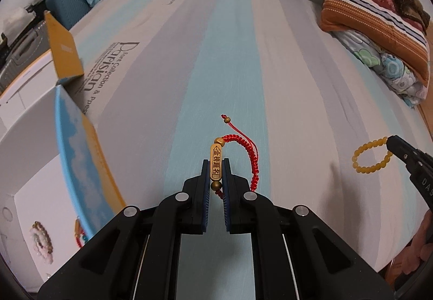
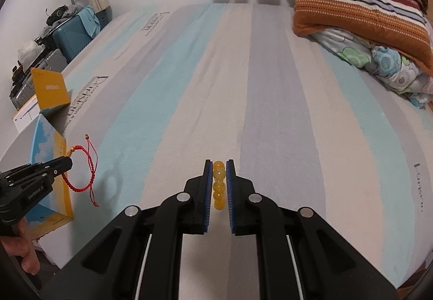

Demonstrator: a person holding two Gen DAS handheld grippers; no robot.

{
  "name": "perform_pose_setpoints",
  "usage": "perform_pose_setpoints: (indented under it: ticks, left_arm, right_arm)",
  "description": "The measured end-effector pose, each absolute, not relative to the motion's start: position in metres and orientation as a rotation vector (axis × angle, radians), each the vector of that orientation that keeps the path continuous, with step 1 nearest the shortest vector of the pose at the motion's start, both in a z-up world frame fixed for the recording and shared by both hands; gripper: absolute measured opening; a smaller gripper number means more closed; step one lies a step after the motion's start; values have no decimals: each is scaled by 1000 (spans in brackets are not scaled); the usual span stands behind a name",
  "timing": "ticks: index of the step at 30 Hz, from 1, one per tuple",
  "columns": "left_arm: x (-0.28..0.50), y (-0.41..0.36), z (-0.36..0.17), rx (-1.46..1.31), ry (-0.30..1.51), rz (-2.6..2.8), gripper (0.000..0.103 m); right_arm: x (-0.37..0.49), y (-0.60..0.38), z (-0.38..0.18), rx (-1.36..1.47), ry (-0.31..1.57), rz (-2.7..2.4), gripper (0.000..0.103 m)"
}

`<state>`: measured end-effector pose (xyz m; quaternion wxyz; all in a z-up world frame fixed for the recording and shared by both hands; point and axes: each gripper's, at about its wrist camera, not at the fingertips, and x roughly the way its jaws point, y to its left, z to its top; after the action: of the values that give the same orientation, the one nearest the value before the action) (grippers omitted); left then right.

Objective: Organize jewelry
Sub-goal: 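Carry the red-string and yellow bead bracelets into the white box and release both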

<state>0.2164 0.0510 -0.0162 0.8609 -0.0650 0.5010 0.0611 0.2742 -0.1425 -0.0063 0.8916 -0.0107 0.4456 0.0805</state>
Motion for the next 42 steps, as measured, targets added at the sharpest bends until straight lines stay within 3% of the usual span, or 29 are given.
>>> perform_pose_setpoints:
  ticks: [18,42]
  left_arm:
    - [155,95,25,-156,991,152,8]
    - [57,242,73,-247,894,348,8]
  right_arm:
    - [227,-66,33,-72,866,267,9]
    - [191,106,77,-164,784,483,9]
